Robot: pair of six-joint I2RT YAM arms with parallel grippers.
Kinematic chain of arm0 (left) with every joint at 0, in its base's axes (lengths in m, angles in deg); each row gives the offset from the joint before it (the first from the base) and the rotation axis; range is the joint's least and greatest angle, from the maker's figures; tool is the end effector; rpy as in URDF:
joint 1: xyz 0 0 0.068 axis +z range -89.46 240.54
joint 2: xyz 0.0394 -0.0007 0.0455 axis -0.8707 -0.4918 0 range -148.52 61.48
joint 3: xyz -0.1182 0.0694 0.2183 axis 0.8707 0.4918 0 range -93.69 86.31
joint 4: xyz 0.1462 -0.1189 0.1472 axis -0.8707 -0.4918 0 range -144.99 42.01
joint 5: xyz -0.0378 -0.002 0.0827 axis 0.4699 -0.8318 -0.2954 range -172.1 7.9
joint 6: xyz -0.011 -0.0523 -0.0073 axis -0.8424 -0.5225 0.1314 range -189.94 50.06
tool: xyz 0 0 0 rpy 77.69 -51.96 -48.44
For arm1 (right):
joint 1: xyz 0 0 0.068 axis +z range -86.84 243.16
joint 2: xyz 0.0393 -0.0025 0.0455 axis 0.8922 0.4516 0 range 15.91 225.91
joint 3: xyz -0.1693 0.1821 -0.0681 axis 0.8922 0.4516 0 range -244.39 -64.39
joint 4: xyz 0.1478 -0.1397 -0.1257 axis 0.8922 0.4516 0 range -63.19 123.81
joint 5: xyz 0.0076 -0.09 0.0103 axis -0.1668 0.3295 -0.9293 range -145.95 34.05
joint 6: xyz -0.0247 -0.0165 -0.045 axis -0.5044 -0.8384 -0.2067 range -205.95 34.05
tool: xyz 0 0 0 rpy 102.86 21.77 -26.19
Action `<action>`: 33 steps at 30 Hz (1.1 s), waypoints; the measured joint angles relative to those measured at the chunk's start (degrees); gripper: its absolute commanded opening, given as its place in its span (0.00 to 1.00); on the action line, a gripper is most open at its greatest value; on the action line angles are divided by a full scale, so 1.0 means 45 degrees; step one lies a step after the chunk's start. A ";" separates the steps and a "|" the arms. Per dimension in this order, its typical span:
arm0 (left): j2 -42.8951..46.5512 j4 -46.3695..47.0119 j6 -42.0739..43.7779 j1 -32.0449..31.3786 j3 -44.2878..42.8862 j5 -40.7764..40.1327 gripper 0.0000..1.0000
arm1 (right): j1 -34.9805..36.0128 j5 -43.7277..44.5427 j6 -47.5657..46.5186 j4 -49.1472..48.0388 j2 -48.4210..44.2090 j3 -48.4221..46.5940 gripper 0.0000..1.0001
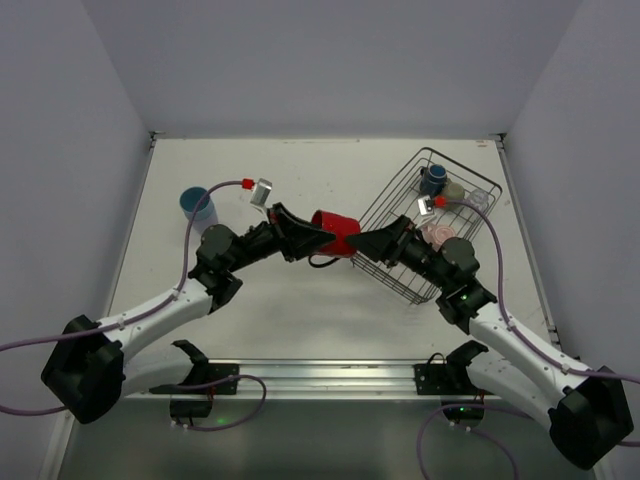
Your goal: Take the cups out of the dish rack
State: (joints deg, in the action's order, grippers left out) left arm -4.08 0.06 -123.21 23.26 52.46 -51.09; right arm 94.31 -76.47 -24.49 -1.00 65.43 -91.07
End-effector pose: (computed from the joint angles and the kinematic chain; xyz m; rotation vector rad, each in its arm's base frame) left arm 0.1776 -0.1582 0.3039 0.3283 1.5022 -1.6493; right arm 0.1583 0.1103 0.2813 0.1185 1.6995 1.5271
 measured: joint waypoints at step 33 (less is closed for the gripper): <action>-0.1841 -1.3639 0.7703 0.0000 -0.7995 -0.8966 0.00 | -0.1302 0.0588 -0.3347 0.3463 -0.1229 -0.0889 0.99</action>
State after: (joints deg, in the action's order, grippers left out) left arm -12.37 -61.31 -88.55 23.26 16.48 -91.44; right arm 88.45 -73.82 -39.55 14.58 59.90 -95.07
